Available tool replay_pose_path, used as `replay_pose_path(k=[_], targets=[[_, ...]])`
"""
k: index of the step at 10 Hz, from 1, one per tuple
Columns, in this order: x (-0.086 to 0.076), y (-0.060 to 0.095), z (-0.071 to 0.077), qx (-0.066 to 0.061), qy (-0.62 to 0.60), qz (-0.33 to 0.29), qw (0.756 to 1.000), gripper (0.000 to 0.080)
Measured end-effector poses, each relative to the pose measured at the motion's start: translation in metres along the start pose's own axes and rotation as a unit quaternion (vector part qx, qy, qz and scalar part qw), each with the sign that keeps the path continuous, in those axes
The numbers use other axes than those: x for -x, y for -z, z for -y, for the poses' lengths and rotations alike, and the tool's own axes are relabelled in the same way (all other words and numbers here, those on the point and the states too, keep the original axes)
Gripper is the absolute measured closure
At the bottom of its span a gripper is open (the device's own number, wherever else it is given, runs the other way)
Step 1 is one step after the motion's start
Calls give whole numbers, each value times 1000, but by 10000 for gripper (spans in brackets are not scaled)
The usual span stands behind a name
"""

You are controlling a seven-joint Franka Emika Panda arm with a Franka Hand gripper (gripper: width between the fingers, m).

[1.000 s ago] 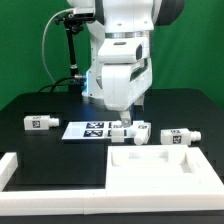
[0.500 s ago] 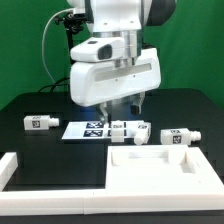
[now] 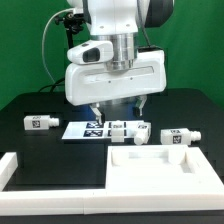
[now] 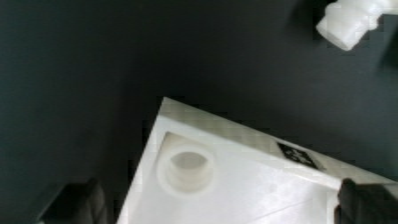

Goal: Assemble one leg

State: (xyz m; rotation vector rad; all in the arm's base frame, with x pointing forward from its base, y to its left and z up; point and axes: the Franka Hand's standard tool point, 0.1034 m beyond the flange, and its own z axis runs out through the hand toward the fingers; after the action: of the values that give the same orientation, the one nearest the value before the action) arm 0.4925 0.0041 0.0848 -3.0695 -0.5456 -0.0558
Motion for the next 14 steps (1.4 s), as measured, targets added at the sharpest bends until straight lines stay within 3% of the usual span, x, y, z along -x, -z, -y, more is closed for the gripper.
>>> replay_pose_path(k=[1,2,3,5,7,8,9,11,12,13,14], targets=[[4,-3,2,-1,-7,9,1000,151],[21,-9,10,-8,-55,76,996,151],[29,-9,15,-17,-92,137,986,151],[35,-12,17,-34,-97,214,971,151],[31,-14,19,-43,-93,253,962,151],[38,-13,23,-53,-90,297,949,151],[37,-15,21,-56,-97,319,941,151],[56,-20,4,-41,-158,340,926,151],[66,-25,5,-46,-187,357,914,151],[69,-31,8,-59,-200,360,909,151],[67,-30,8,-59,-196,358,911,151]])
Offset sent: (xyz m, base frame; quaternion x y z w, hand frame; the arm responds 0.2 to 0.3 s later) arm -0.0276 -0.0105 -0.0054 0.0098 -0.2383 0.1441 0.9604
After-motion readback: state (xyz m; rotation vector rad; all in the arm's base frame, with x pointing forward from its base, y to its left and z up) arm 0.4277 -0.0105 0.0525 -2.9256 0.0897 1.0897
